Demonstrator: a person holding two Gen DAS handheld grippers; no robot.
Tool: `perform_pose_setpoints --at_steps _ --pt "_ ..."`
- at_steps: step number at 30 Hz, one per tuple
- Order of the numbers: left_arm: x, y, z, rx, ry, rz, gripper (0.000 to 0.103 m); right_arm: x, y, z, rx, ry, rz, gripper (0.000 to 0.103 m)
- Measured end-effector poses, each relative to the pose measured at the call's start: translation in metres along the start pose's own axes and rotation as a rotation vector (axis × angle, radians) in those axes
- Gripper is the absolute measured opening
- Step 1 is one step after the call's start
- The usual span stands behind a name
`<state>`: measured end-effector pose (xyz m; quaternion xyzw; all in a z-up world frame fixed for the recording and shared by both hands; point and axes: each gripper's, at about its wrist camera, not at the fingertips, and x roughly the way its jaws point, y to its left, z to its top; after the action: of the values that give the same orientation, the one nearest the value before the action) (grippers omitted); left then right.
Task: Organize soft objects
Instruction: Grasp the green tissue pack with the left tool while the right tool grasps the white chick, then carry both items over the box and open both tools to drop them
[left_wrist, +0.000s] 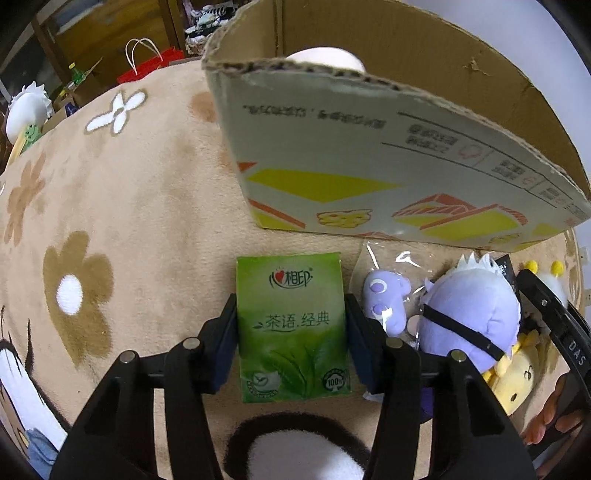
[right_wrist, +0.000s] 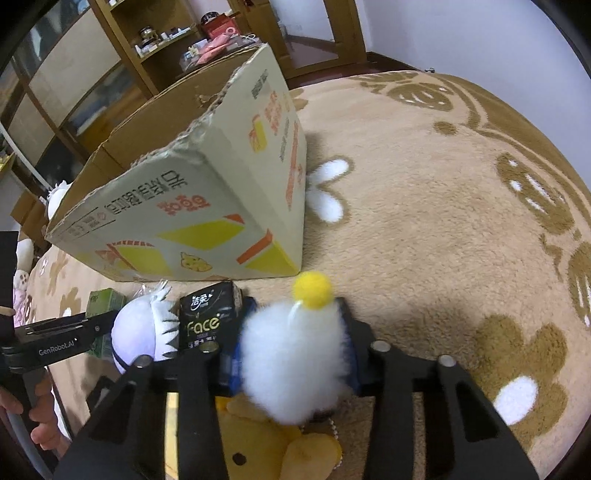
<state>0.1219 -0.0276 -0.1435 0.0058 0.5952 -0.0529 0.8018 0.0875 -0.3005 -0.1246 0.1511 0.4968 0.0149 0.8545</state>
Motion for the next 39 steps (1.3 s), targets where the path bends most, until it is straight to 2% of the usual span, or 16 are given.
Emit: perform_pose_setpoints --at_steps 2,7,11,15,18,22,25,33,39 --pt "-0.001 0.0 -0.001 0.01 -0.011 0.005 0.052 -0.001 0.001 0.0 -0.006 -0.005 0.002 0.027" --pt "-0.011 -0.002 -0.004 0.016 -0.052 0.021 0.052 -0.004 0.001 0.0 -0.008 -0.021 0.011 0.023" --pt "-0.02 0.004 -0.006 0.001 -0.076 0.009 0.052 -0.012 0.002 0.001 -0.013 -0.056 0.026 0.013" --pt "-0.034 0.007 -0.016 0.009 -0.117 0.028 0.052 -0.015 0.004 0.001 -0.023 -0.064 0.045 0.01" --pt "-0.043 0.005 -0.019 0.006 -0.139 0.027 0.052 -0.02 0.007 0.002 -0.037 -0.09 0.043 0.009" --pt "-0.059 -0.001 -0.025 0.039 -0.204 0.065 0.052 -0.035 0.013 0.003 -0.058 -0.151 0.045 0.009" --pt "-0.072 -0.001 -0.026 0.055 -0.244 0.049 0.052 -0.046 0.015 0.004 -0.07 -0.19 0.057 0.009" --pt "-0.111 -0.004 -0.034 0.086 -0.419 0.03 0.052 -0.085 0.031 0.004 -0.133 -0.333 0.09 0.009" --pt "-0.13 -0.002 -0.034 0.08 -0.532 0.052 0.052 -0.11 0.041 0.009 -0.169 -0.428 0.116 0.009"
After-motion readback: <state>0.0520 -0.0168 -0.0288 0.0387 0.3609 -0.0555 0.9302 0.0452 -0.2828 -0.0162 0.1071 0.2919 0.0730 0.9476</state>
